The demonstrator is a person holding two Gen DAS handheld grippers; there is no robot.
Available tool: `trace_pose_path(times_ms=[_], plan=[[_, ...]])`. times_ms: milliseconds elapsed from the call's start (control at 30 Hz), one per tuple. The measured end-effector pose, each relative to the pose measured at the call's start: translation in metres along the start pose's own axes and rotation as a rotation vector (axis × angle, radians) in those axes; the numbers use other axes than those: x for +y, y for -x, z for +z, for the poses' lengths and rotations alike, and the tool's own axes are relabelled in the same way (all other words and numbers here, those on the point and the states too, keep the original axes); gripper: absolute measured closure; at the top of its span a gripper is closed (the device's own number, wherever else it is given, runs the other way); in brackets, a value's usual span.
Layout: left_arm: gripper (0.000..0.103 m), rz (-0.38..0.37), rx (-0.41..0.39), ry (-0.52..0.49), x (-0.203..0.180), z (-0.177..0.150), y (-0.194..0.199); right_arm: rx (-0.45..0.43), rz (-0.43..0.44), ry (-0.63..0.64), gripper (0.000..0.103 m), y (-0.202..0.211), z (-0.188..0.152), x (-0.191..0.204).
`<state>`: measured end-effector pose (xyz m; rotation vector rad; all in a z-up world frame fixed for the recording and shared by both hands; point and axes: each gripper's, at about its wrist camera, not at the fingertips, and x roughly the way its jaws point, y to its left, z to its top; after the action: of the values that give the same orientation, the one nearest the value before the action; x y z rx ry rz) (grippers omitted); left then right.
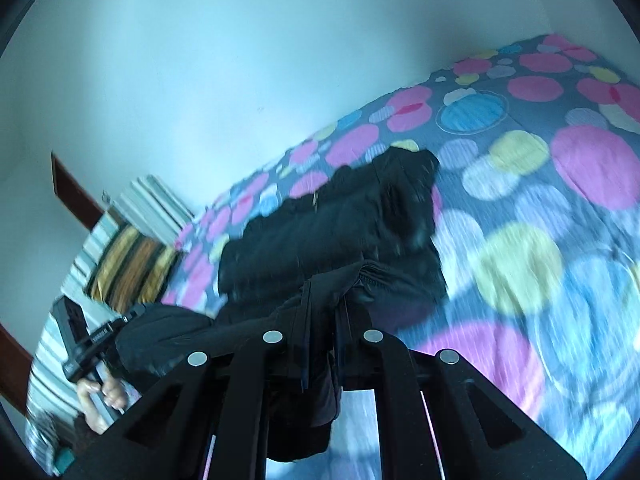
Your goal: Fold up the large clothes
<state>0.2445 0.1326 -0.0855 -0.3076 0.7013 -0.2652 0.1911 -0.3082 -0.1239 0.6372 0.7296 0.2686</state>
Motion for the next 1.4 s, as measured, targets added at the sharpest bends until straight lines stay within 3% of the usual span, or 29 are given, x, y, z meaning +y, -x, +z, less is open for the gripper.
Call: trace_pose_path(times_ms=[133,300,633,867,1067,1267,1333,1400], plan=[[0.093,0.034,0.027,-0.001,0.005,0.034,-0.05,0.012,0.024,-0.065,0.095,-0.04,0.037,-0.007],[0.093,0.082,0.089,0.015,0.023,0.056,-0.118,0.049,-0.026,-0.107,0.095,-0.101,0.068,-0.023],[0.093,0.149,0.198,0.006,0.05,0.05,-0.216,0.134,-0.113,-0.196,0.095,-0.19,0.083,-0.083],[0.09,0.14,0.178,-0.004,0.051,0.05,-0.22,0.134,-0.08,-0.208,0.095,-0.202,0.085,-0.09],[0.083,0.061,0.181,0.044,0.059,0.057,-0.205,0.134,0.002,-0.263,0.086,-0.184,0.09,-0.098],[0.077,0.03,0.18,0.028,0.059,0.057,-0.193,0.149,0.015,-0.26,0.079,-0.168,0.093,-0.099],[0.076,0.03,0.184,0.037,0.061,0.057,-0.194,0.126,-0.001,-0.257,0.069,-0.158,0.094,-0.1],[0.075,0.026,0.19,0.062,0.064,0.056,-0.196,0.087,-0.026,-0.268,0.05,-0.144,0.095,-0.104]])
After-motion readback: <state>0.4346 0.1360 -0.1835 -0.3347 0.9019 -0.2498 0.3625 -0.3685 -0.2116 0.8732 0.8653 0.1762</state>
